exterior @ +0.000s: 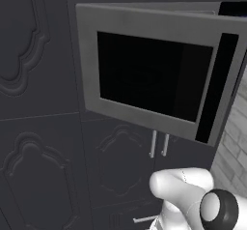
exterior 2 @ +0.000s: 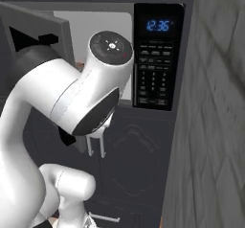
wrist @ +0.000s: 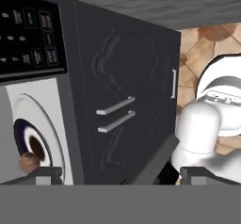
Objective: Retrieve the reheated potato from the microwave, then place the potato, cheese, and condiment on the cutting board.
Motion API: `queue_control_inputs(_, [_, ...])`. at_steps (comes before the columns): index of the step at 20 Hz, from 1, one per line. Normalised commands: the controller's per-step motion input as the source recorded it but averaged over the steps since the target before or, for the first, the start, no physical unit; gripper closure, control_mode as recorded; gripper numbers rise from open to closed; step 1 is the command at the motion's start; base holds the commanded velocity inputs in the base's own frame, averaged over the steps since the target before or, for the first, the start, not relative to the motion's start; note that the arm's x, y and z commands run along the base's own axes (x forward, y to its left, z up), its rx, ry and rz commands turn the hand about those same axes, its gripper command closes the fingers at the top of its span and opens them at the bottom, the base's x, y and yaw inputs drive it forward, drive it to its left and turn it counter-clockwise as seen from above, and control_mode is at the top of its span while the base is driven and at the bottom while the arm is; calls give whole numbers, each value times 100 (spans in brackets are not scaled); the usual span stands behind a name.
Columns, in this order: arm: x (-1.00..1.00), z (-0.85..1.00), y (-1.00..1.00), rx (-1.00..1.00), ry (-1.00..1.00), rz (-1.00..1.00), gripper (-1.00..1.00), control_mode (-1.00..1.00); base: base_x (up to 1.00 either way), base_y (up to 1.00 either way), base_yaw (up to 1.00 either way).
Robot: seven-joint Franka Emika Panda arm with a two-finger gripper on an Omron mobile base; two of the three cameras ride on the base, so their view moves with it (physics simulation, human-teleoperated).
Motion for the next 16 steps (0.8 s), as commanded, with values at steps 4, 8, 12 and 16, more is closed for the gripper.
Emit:
queue_control_inputs(4, [40,-26,0,8,-9,-5,-100,-100,0,0,0])
queue_control_inputs(8, [64,-11,0,6,-8,-1,-100,-100,0,0,0])
queue_control_inputs(12, [61,-5,0,7,-7,1,-100,-100,0,0,0])
queue_control_inputs(16, [51,-2,0,10,-7,8,-100,-100,0,0,0])
